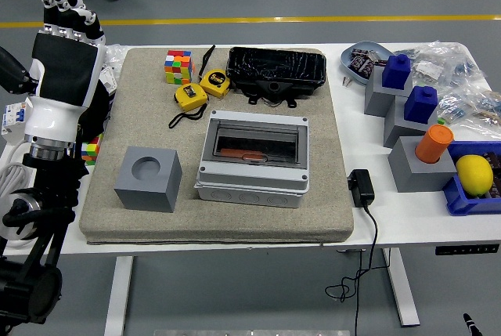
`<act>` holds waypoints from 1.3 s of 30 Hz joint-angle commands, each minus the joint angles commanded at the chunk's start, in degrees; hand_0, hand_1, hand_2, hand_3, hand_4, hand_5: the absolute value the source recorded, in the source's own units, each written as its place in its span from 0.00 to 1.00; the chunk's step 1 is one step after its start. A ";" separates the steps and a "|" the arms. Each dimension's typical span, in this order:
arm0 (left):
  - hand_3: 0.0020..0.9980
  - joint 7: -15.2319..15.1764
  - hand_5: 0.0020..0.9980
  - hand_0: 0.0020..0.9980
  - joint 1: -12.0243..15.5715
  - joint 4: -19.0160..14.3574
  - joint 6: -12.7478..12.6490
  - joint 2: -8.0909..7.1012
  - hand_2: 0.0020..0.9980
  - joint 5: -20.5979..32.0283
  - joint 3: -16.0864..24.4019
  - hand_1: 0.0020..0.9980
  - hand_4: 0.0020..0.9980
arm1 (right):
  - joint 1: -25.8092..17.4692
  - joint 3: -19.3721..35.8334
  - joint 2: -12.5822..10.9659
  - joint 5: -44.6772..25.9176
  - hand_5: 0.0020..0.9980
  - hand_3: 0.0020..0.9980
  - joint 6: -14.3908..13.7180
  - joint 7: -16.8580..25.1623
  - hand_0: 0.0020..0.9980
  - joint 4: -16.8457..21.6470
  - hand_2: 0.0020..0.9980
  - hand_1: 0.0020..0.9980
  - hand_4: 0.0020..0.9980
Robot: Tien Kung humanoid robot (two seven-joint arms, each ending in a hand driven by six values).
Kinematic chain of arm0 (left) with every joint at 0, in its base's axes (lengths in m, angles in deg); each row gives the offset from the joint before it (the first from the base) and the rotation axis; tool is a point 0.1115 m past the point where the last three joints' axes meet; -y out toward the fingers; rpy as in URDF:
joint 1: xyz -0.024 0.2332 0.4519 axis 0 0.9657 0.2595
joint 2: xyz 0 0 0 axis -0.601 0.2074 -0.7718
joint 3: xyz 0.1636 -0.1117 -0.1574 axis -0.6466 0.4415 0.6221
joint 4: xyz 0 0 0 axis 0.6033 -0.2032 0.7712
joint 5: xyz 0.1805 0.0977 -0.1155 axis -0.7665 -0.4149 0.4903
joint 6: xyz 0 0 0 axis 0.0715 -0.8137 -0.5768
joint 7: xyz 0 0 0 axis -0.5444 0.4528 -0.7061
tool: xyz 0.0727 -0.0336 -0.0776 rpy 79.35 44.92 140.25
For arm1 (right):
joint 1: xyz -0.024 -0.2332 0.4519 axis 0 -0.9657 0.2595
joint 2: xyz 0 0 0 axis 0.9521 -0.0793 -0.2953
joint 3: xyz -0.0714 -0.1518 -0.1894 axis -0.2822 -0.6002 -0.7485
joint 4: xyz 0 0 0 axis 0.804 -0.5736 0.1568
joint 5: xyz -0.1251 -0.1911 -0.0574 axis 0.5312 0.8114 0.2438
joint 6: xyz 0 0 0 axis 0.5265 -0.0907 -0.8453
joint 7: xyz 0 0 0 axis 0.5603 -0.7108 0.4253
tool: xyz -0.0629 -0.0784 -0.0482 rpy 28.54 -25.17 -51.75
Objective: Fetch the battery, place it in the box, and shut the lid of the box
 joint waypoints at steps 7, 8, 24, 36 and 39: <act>0.79 -8.49 1.00 0.86 0.72 0.05 -8.01 -0.48 0.81 -16.69 4.35 0.86 1.00 | -0.23 0.01 0.11 0.15 1.00 0.79 0.05 -0.07 0.86 0.00 0.78 0.83 1.00; 0.79 -9.21 1.00 0.86 0.87 -0.31 -9.36 -0.70 0.81 -19.29 4.70 0.86 1.00 | -0.24 -0.03 0.12 0.14 1.00 0.79 0.06 -0.06 0.86 0.00 0.78 0.83 1.00; 0.81 -11.60 1.00 0.89 2.30 0.17 -39.88 -2.53 0.83 -57.65 5.55 0.88 1.00 | -0.05 -0.39 -0.01 -0.55 1.00 0.79 0.07 0.15 0.85 0.00 0.78 0.83 1.00; 0.67 -18.23 0.90 0.69 4.77 0.65 -50.38 0.31 0.67 -86.70 8.57 0.71 0.82 | -0.40 -1.47 -0.19 -1.32 1.00 0.79 0.03 -0.06 0.85 0.00 0.78 0.83 1.00; 0.67 -18.20 0.90 0.69 5.68 0.76 -51.38 1.04 0.67 -94.15 8.90 0.71 0.82 | -0.52 -0.98 0.01 -0.89 1.00 0.79 0.03 -0.08 0.85 0.00 0.78 0.83 1.00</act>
